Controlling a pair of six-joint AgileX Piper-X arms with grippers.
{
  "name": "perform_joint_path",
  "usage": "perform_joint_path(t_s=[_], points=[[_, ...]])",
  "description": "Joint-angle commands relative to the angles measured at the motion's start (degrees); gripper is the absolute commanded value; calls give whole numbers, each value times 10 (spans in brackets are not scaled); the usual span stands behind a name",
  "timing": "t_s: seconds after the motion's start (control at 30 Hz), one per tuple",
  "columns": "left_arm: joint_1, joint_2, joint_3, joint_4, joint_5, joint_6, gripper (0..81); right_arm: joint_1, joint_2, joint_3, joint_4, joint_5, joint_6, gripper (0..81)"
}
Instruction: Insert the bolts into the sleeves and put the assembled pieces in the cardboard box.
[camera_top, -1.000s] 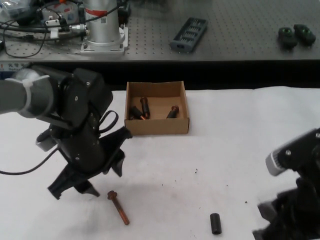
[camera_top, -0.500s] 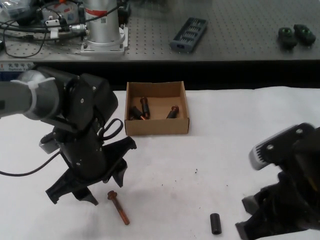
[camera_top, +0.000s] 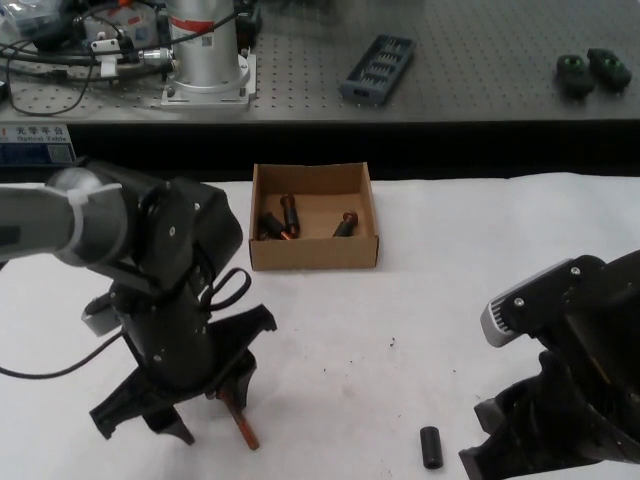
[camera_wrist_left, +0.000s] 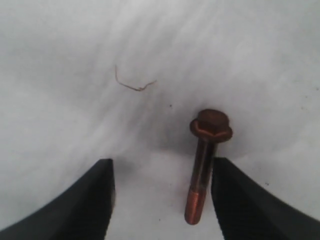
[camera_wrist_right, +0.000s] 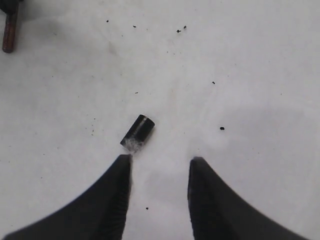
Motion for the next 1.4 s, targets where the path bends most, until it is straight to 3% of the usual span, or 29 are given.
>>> perform_joint_path(t_s=[0.0,0.17,0.43,0.73,0.87,1.03,1.2,1.37], points=[[-3,4,4,-19,6,4,423,-3,-8,0,-18,0,4,286],[-5,9,4,-59,28,-5,423,-3,-8,0,-26,0,4,286],[-5,15,4,-42,-12,9,414,-3,-8,0,-27,0,4,286],[-5,59,4,-40,48,52,181,-3,-8,0,-27,0,4,286],[-5,62,3,-45,57,93,9,-3,-8,0,-25,0,4,286],[0,45,0,-88,100,183,4,-11,-8,-2,-27,-26,10,286],[13,-34,0,-162,134,238,6,-50,-6,-17,-17,-117,118,286],[37,-148,10,-194,123,346,6,-90,28,-40,-9,-127,133,286]])
